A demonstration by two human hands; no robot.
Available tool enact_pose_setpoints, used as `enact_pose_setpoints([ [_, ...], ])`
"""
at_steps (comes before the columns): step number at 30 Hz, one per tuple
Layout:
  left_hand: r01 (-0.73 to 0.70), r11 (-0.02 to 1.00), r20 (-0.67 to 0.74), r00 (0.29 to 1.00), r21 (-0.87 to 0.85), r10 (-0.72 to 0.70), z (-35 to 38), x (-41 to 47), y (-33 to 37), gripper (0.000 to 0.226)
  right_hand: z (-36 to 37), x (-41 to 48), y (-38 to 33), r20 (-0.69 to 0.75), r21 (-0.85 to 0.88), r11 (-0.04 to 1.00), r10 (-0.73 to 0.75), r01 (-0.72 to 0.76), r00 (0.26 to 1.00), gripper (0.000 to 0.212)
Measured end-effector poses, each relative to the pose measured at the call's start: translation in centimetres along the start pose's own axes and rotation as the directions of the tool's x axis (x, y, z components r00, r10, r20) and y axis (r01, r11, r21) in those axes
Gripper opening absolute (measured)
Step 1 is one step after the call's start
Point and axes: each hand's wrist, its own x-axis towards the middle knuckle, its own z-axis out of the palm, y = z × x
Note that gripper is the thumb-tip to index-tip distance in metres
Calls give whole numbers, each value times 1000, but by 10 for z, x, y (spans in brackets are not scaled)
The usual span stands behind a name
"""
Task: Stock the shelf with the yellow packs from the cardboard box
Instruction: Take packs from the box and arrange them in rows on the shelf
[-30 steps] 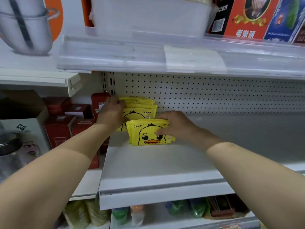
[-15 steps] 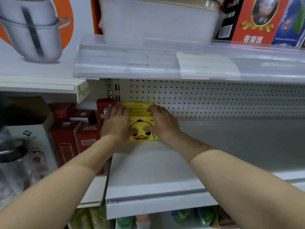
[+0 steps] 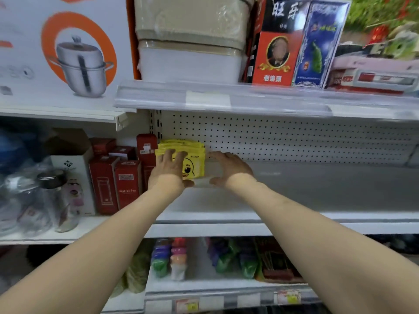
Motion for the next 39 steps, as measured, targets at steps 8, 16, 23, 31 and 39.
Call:
enact_pose_setpoints([
  [8, 12, 997, -17, 1000, -79, -13, 3, -115, 61, 83, -2, -115, 34, -11, -64, 994, -91, 91, 996, 69],
  [16, 114, 993, 136, 984, 24, -116, 55, -234, 85, 76, 44, -225, 63, 138, 4, 987, -157, 158, 978, 62],
  [23, 163, 982, 388, 903, 93, -186, 123, -325, 67, 83, 117, -295, 87, 363, 30, 993, -113, 110, 925, 61],
  [31, 197, 972, 562, 794, 125, -233, 178, -368, 27, 85, 200, -335, 96, 568, 47, 999, -25, -2, 823, 59],
  [39, 216, 972, 704, 676, 94, -218, 246, -380, 2, 81, 286, -383, 103, 804, 96, 974, 45, -204, 592, 50],
])
